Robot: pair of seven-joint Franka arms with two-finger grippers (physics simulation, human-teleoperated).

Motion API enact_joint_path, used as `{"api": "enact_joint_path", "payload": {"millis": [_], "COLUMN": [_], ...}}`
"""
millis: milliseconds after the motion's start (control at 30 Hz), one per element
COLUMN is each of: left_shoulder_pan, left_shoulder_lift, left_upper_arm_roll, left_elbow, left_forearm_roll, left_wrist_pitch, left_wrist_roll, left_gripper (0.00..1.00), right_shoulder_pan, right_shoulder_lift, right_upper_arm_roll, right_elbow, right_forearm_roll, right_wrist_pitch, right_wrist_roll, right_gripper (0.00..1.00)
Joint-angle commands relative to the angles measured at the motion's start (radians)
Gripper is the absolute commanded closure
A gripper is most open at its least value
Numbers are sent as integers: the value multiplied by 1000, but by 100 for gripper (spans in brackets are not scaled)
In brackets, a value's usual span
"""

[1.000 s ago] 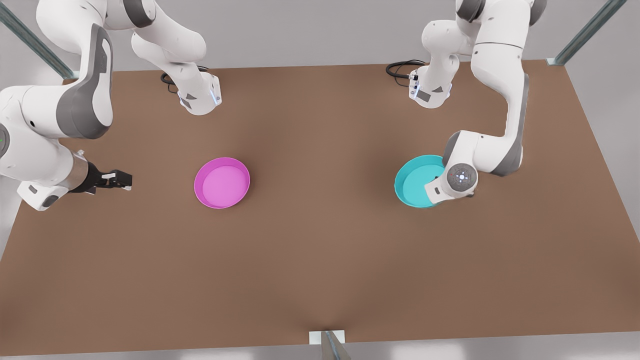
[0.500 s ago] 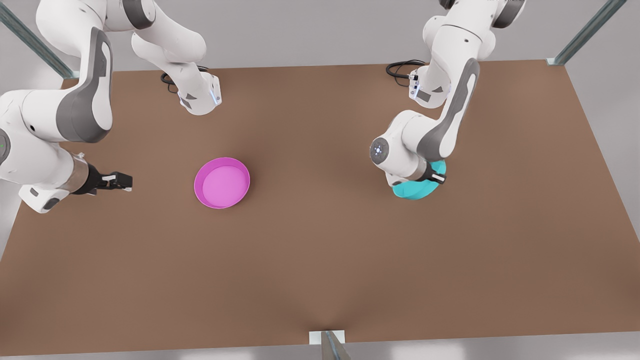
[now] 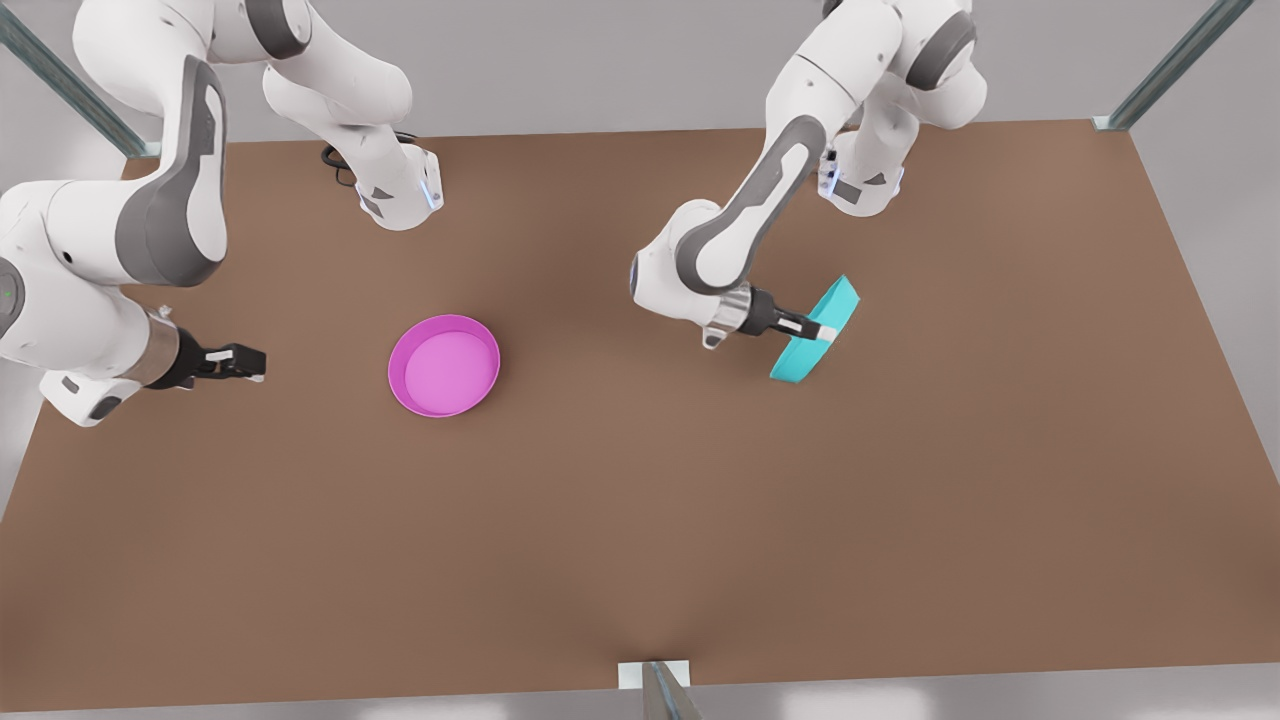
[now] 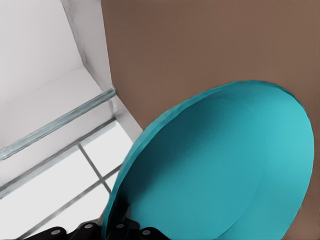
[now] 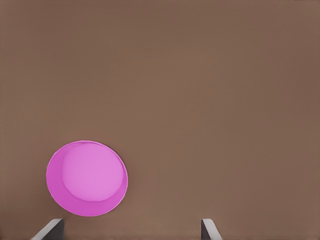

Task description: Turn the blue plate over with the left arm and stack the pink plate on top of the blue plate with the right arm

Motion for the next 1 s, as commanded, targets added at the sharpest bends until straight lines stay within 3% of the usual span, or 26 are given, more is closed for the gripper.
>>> {"api": "enact_joint_path", "payload": {"millis": [0,167,500,733,967], "left_shoulder_pan": [-7,-88,-408,-529,-595], "left_shoulder_lift": [11,77,259,411,468], "left_upper_arm_roll": [1,8,263,354,400], "left_elbow": [2,40,215,293,316], "left_forearm_roll": [1,67,110,94,59], "left_wrist_pitch": [-17,-93,-150,-149,-147], "left_wrist_roll": [-2,-3,5,-2,-2], "left_gripper": [79,79,79,79,79], "right_shoulder_pan": [0,-4,5,5,-4], "right_shoulder_lift": [1,11,3,3,9], "right_upper_arm_roll": [0,0,5,9,8], "right_elbow": [0,0,2,86,48], "right_forearm_roll": [1,2,-4,-1,-5], "right_wrist_pitch": [0,8,-6,3,-12], "right_wrist_roll": [0,-1,-4,-3,71], "right_gripper": [0,0,0,0,0]}}
